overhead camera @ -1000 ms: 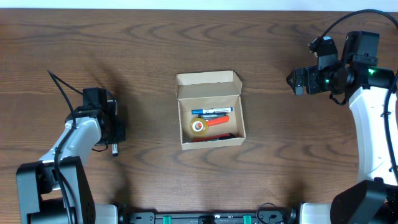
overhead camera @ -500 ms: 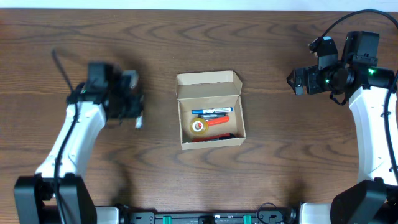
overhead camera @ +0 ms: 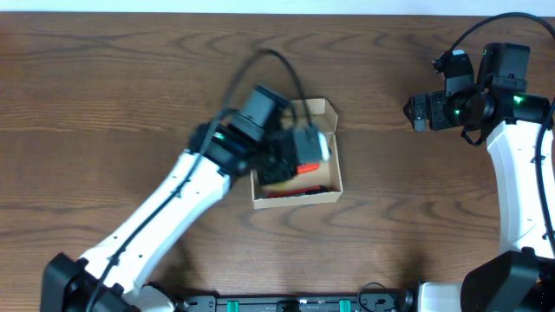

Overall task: Pack container
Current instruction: 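Lower black marker into the box and open left gripper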

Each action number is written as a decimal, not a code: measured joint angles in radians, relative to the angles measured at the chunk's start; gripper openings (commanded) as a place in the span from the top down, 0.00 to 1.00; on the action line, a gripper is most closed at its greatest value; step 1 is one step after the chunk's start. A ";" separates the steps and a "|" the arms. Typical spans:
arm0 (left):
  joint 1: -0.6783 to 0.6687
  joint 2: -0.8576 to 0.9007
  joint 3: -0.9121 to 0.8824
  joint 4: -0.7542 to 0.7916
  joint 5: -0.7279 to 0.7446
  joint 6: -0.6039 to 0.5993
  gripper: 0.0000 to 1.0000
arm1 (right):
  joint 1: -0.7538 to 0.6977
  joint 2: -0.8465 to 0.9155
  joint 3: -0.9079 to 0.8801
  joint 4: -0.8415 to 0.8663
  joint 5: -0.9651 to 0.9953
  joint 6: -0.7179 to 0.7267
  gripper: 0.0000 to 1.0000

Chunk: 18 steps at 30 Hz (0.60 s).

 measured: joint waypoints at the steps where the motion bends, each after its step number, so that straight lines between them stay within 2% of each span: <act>1: -0.016 0.010 0.000 0.000 -0.001 0.026 0.94 | 0.000 0.000 0.000 0.000 0.001 0.000 0.01; 9: -0.030 0.154 0.000 0.007 -0.015 0.141 0.94 | 0.000 0.000 0.000 0.000 0.009 0.000 0.01; 18: -0.030 0.336 0.000 0.031 -0.042 0.171 0.94 | 0.000 0.000 0.000 -0.001 0.011 0.000 0.01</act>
